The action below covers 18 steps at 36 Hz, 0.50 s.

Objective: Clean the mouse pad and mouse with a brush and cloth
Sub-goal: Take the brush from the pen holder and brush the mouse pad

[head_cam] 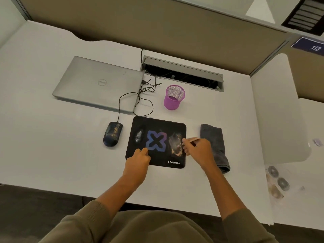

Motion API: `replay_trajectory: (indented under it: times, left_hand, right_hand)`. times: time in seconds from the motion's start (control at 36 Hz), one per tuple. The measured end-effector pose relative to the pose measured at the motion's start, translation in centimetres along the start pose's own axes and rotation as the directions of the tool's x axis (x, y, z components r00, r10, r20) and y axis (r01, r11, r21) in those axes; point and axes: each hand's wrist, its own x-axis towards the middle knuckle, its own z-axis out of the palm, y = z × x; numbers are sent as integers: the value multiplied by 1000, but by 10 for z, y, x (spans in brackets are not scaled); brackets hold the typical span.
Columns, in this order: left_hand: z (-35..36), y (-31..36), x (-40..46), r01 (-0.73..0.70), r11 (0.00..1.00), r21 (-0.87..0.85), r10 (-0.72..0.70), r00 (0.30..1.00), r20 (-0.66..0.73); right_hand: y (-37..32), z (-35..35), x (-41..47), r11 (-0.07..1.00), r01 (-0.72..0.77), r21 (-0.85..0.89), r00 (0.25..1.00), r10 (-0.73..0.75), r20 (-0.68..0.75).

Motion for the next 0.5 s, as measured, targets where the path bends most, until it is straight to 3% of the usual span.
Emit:
replay_trajectory:
  times: [0.19,0.39,0.5]
  left_hand:
    - [-2,0,1,1,1000,-7,-1,1000,3]
    - [-1,0,0,14,999,-29,-14,1000,2]
    - [-2,0,-1,5,1000,-19,-5,1000,-5]
  right_hand:
    - [-32,13,42,998,11,55,991,-4,-136]
    - [-6,17,13,993,-56,-107,994,46,-102]
    - [16,16,-17,989,-94,-112,994,88,-59]
